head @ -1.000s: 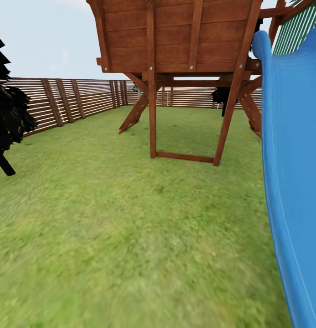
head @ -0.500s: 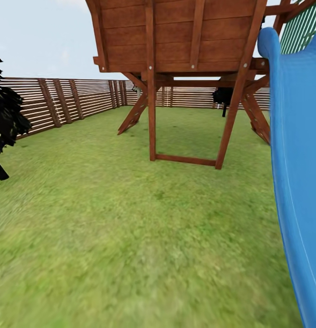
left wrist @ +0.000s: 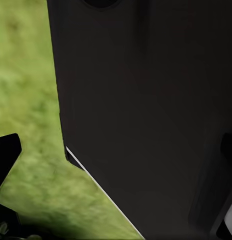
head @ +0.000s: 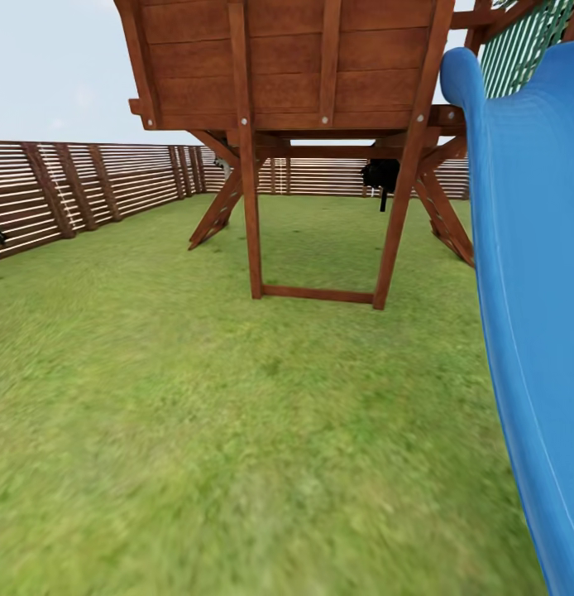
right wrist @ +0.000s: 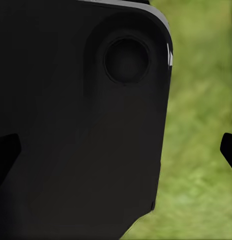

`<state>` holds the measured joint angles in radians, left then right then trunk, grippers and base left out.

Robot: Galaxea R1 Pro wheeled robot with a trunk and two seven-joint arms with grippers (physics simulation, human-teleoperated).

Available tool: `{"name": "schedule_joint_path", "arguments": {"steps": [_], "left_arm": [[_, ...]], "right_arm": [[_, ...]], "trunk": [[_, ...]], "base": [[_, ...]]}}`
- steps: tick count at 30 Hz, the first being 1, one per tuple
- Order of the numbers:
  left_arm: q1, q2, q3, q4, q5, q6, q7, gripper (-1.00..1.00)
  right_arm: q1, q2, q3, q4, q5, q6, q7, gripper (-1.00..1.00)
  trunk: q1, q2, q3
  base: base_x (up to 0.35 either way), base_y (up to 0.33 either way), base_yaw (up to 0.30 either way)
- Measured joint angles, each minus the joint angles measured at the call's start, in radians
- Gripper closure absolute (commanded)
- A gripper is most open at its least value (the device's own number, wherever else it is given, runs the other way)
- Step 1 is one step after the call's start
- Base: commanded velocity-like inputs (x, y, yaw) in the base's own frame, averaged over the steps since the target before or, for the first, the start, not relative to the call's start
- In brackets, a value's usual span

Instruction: Take the three Easter eggs out of the wicker basket on the lawn in the garden, then place them on the lawn next to a single tree (choose any tree) so that all three eggs are next to the same tree and none are left in the basket.

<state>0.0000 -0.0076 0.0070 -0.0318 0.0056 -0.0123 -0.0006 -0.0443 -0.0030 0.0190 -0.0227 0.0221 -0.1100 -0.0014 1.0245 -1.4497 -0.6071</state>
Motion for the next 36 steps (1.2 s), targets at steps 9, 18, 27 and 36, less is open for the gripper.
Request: {"name": "schedule_joint_path", "arguments": {"steps": [9,18,27,36], "left_arm": [[0.0,0.0,0.0,0.0,0.0,0.001,0.0,-1.0],[0.0,0.0,0.0,0.0,0.0,0.0,0.0,-1.0],[0.0,0.0,0.0,0.0,0.0,0.0,0.0,-1.0],[0.0,0.0,0.0,0.0,0.0,0.001,0.0,-1.0]], "right_arm": [[0.0,0.0,0.0,0.0,0.0,0.0,-0.001,-1.0],[0.0,0.0,0.0,0.0,0.0,0.0,-0.001,-1.0],[0.0,0.0,0.0,0.0,0.0,0.0,-0.001,-1.0],[0.0,0.002,0.001,0.002,0.0,0.0,-0.001,-1.0]], "trunk": [[0.0,0.0,0.0],[0.0,0.0,0.0],[0.0,0.0,0.0],[0.0,0.0,0.0]], "base": [[0.323,0.071,-0.078],[0.323,0.018,-0.001],[0.323,0.0,0.0],[0.323,0.0,0.0]]}}
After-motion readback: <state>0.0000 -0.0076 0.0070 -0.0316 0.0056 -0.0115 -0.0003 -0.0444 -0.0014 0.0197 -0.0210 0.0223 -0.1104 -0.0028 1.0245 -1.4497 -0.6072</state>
